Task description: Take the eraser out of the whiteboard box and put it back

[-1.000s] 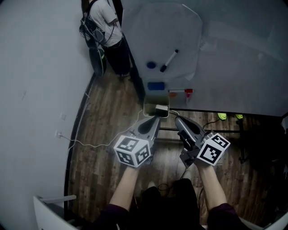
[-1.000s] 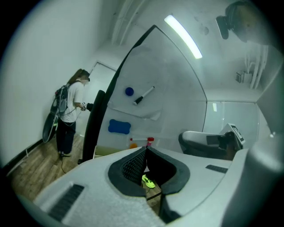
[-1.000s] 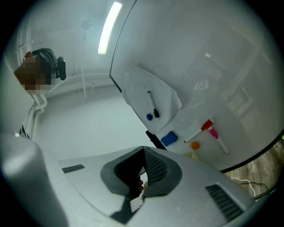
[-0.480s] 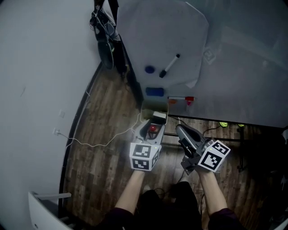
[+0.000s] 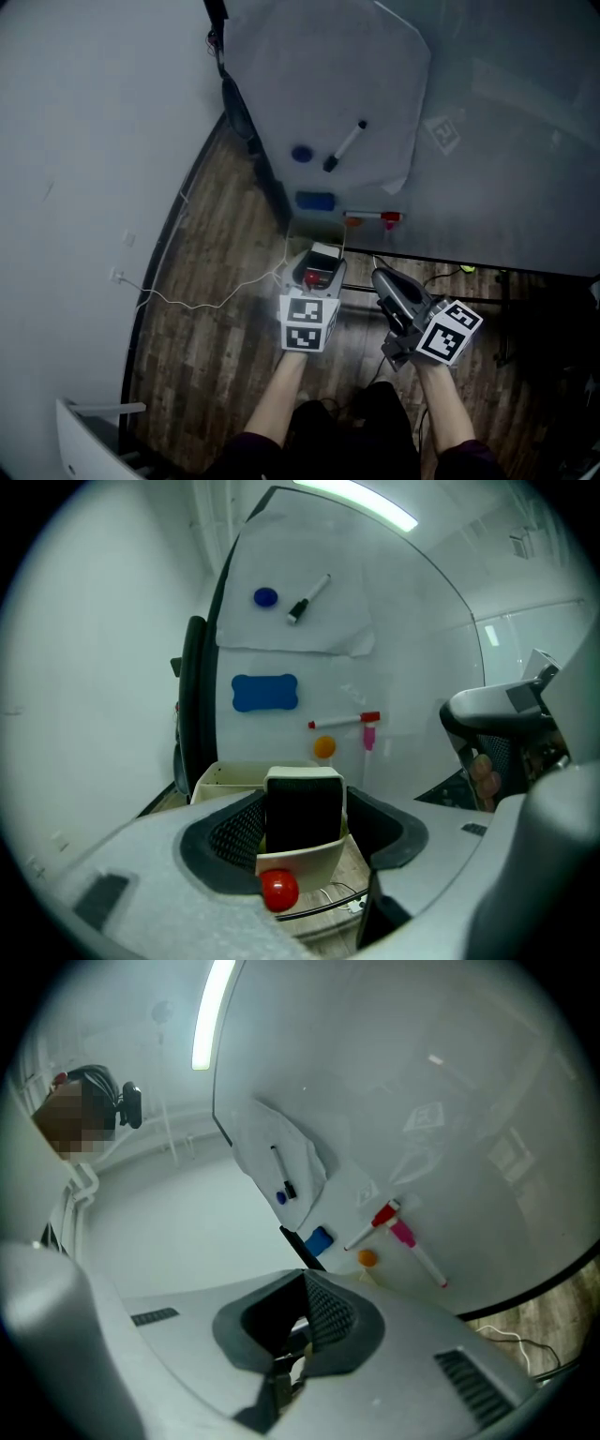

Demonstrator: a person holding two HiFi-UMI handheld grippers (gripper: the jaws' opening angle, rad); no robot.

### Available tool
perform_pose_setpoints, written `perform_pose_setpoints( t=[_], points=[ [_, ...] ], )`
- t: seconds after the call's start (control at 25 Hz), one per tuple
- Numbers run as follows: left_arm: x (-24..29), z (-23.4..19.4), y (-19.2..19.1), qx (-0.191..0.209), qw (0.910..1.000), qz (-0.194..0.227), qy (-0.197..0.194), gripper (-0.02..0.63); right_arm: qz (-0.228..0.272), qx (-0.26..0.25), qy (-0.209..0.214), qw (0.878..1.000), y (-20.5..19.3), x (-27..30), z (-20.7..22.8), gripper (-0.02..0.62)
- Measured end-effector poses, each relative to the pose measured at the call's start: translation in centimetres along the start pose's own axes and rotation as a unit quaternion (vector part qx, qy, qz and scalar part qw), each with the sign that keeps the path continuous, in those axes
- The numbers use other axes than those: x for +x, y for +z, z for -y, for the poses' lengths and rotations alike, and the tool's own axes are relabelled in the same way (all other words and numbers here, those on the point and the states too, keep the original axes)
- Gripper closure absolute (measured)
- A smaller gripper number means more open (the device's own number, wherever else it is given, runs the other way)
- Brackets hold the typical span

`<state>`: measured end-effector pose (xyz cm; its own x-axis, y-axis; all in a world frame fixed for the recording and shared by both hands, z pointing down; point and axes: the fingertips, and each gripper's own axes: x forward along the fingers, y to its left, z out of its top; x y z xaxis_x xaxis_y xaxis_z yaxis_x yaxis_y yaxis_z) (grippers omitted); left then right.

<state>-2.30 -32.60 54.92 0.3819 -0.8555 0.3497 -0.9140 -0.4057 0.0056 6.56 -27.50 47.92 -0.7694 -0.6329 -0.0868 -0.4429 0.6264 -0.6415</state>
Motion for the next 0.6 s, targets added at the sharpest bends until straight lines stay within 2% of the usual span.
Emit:
perform_pose_setpoints(
  t=[0.2, 0.6],
  points=[
    [0.17, -0.40, 0.24, 0.002, 0.9999, 0.005, 0.015, 0.374, 0.001, 0.005, -0.001, 1.000, 0.15, -0.13, 0.69, 0.592],
    [-0.34, -0.17, 0.65, -0.001, 1.0000, 0.005, 0.008, 0.380, 0.001, 0.007, 0.002, 1.000, 0.30, 0.03, 0.32, 0.592]
  ],
)
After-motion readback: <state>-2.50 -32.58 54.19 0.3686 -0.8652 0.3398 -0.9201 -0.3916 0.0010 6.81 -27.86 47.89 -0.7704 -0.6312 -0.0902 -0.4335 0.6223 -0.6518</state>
